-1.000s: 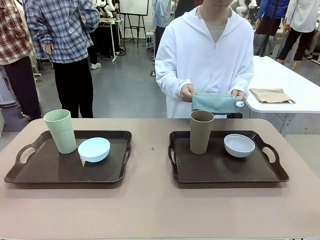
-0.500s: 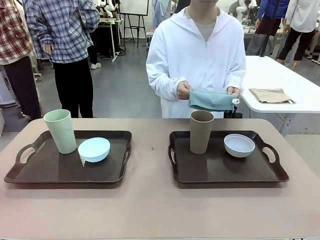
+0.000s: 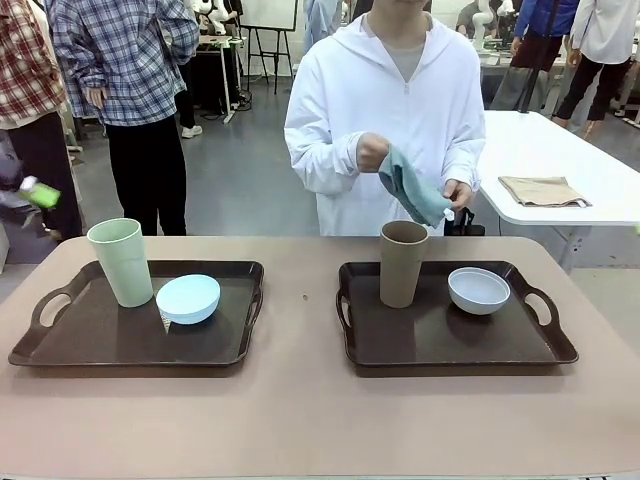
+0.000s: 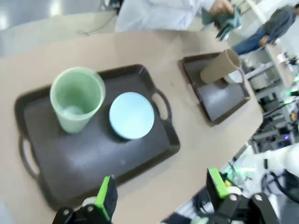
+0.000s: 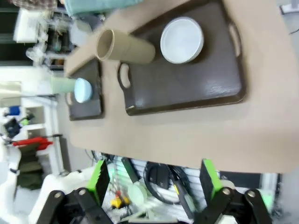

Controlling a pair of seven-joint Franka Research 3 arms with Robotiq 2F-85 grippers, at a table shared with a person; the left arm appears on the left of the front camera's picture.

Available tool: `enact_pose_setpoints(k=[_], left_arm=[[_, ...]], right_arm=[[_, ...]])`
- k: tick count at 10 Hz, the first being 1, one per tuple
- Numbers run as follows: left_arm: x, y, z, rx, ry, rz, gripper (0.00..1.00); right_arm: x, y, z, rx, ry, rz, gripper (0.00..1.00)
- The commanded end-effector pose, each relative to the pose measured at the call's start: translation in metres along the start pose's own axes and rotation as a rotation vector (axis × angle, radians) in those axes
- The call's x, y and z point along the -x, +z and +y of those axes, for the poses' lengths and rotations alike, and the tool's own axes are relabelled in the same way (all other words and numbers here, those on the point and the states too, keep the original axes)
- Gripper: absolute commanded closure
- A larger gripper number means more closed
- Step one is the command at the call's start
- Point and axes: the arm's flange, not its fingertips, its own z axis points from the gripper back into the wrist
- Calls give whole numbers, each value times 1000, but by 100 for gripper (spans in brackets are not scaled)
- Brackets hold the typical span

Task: Set up a tray with a mat and arrange the tableware.
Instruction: Pick up the Picnic Bowl and Reusable plastic cup from the Handle tray in front of the human's position and hold them in the air.

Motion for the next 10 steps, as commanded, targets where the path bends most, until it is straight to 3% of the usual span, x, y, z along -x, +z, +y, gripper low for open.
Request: enact_pose_setpoints(k=[1, 3, 5, 8, 10], left_arm=[[-52, -25, -33, -44, -122, 19, 0], [-78, -72, -79, -72, -310, 133, 0], [-93, -138, -112, -188, -439, 218, 0], [-94, -210, -135, -285, -561, 228, 0], [-86, -205, -132, -227, -555, 246, 0]], right_arm=[[-37, -22, 25, 119, -37, 24, 0], [-59, -62, 34, 234, -66, 47, 0], [-76, -112, 32, 429, -84, 48, 0], [-92, -152, 30, 509, -28, 55, 0], [-84, -148, 25, 487, -37, 57, 0]])
